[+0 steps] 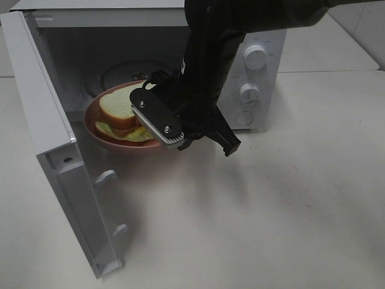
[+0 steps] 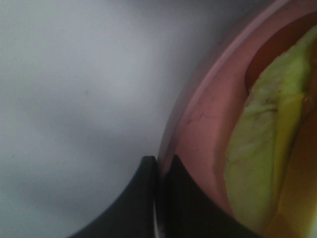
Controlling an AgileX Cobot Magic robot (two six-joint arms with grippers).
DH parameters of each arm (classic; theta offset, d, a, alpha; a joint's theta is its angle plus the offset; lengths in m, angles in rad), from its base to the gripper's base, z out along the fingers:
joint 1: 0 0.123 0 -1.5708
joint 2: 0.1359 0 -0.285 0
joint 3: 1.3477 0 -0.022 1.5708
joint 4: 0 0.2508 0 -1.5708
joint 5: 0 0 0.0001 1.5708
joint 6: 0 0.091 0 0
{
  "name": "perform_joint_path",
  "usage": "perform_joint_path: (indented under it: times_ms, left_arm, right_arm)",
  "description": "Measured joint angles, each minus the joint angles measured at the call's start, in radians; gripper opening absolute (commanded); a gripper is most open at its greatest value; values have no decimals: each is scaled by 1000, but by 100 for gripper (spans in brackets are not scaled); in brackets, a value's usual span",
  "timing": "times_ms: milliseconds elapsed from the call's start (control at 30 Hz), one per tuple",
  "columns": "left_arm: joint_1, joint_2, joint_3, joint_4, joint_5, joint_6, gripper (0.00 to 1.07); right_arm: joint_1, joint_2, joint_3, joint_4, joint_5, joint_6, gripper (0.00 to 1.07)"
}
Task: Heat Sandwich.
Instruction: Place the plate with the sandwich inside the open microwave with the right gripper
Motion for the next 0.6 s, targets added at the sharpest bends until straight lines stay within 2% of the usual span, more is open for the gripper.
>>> perform_joint_path:
  times_ms: [467,600]
  left_arm:
    - [0,0,0,0,0,0,98]
    - [0,0,0,0,0,0,98]
  right_arm:
    - [0,91,-152,2,42,37,0]
    - [0,139,-239,2,92,53,1]
